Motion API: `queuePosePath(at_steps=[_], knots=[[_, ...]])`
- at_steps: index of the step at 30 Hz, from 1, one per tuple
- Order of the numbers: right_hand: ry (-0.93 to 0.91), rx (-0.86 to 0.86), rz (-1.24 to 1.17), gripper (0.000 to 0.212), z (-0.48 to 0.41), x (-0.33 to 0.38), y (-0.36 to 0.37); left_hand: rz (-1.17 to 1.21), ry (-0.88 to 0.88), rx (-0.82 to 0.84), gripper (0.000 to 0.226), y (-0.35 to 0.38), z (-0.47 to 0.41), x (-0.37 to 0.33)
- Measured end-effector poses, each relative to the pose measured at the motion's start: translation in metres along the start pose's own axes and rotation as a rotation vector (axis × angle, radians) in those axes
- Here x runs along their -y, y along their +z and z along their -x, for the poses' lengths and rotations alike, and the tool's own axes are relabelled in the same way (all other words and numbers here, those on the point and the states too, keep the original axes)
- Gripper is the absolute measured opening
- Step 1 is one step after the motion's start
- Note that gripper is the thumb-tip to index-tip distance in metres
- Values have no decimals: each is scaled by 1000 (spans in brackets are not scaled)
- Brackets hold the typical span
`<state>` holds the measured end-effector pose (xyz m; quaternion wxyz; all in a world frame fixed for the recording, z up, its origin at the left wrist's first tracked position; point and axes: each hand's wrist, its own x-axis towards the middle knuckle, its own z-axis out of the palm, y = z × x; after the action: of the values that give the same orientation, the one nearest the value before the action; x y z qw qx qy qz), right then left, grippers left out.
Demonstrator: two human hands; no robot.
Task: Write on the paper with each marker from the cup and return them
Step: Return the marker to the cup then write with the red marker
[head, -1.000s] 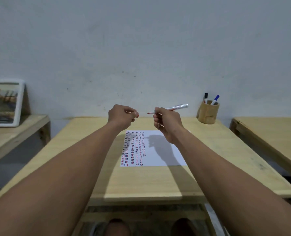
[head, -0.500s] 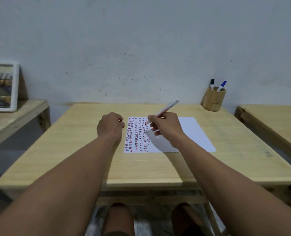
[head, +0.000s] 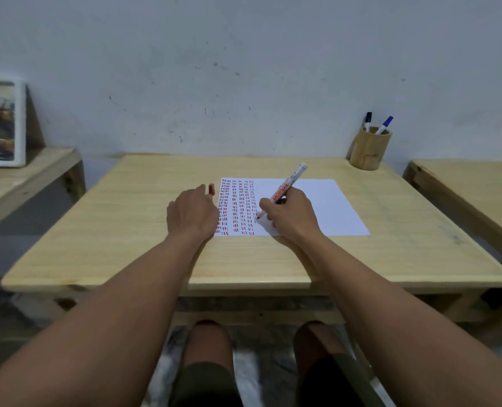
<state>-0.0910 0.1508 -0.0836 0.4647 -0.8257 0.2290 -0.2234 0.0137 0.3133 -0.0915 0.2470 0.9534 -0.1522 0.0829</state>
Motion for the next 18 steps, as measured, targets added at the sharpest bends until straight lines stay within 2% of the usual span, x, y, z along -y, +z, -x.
queuePosePath(at_steps=[4, 12, 18], knots=[[-13, 3, 43, 25, 0, -1, 1, -181, 88, 125, 43, 5, 1, 6], [-26, 21, 68, 27, 0, -1, 3, -229, 120, 191, 49, 4, -2, 12], [-36, 38, 86, 28, 1, 0, 3, -271, 26, 303, 55, -2, 1, 15]])
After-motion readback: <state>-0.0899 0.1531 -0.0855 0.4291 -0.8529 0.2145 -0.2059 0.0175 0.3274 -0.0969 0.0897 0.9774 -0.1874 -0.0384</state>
